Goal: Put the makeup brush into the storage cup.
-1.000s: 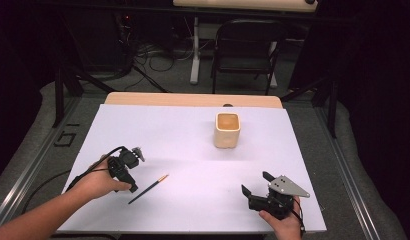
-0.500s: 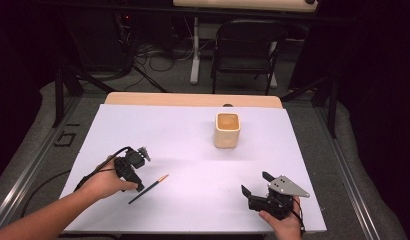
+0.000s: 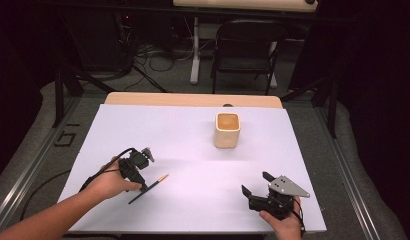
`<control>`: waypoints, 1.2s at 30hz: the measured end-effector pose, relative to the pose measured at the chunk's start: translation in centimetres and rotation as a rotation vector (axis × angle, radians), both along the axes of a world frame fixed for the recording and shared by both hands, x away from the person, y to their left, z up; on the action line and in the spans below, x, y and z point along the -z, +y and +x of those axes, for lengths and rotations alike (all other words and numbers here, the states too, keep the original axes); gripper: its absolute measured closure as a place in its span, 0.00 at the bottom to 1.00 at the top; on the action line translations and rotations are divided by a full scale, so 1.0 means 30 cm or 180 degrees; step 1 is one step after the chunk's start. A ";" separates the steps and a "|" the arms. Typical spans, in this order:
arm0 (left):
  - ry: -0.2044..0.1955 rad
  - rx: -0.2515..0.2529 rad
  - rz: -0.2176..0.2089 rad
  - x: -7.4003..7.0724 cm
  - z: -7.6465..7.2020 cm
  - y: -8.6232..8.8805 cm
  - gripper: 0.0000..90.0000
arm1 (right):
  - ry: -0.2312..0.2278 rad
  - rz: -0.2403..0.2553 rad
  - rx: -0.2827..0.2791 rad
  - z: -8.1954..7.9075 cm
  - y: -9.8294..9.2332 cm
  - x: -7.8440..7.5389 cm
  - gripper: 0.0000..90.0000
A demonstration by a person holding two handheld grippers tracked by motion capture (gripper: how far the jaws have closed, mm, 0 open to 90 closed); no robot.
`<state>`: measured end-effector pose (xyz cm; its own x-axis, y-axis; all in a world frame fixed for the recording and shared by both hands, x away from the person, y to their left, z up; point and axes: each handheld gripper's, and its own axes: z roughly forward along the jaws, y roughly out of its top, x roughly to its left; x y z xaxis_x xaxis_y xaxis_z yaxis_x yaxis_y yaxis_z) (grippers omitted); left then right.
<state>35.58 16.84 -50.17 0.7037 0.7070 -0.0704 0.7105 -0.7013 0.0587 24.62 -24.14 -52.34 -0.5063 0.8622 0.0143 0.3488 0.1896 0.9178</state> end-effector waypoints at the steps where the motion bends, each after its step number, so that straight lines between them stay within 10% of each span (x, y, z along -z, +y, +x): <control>1: 0.0008 -0.0006 -0.0007 0.002 0.000 -0.002 0.64 | 0.0008 -0.0006 -0.0005 -0.001 -0.001 -0.001 0.16; 36: 0.0120 0.0008 0.0084 0.065 -0.007 -0.043 0.87 | -0.0004 0.0024 -0.0026 0.002 0.001 0.002 0.16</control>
